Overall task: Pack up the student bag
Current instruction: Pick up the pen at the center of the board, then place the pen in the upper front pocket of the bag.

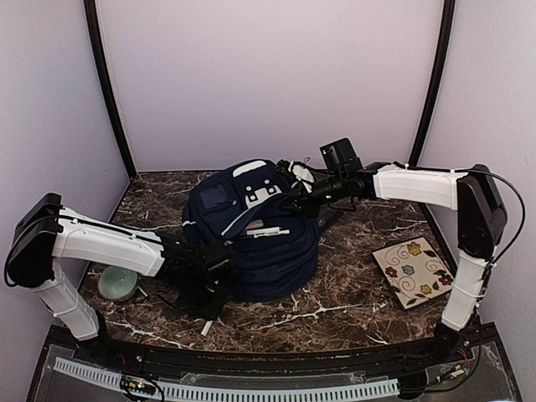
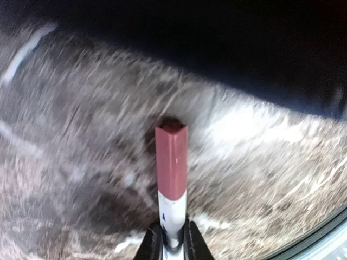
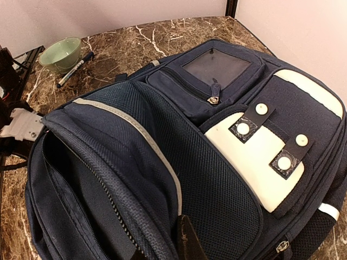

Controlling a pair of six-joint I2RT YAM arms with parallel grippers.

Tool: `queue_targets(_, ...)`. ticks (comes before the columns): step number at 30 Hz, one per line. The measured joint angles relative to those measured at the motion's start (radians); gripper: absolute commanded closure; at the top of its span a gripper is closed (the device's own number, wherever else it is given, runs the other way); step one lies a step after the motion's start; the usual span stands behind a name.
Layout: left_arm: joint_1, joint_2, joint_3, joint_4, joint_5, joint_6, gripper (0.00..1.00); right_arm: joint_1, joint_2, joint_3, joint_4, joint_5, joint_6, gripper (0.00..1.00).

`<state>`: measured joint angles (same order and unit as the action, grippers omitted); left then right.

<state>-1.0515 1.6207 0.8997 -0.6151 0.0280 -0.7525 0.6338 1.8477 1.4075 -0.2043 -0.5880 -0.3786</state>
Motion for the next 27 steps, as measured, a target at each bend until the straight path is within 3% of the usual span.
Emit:
queue_targets(3, 0.0, -0.042, -0.019, -0.027, -0.004, 0.018, 0.94, 0.0, 0.0, 0.0, 0.0, 0.0, 0.0, 1.0)
queue_targets(7, 0.0, -0.105, 0.026, -0.083, 0.006, 0.151, 0.95, 0.0, 0.0, 0.0, 0.0, 0.0, 0.0, 1.0)
queue_targets(16, -0.056, -0.114, 0.405, -0.082, 0.077, 0.584, 0.97, 0.0, 0.0, -0.002, 0.002, -0.005, 0.003, 1.0)
queue_targets(21, -0.058, -0.006, 0.611, -0.045, -0.057, 0.826, 0.99, 0.0, 0.0, -0.002, 0.003, -0.011, 0.016, 1.0)
queue_targets(27, -0.056, 0.161, 0.639, 0.018, -0.297, 1.081, 1.0, 0.0, 0.0, -0.002, 0.003, -0.015, 0.021, 1.0)
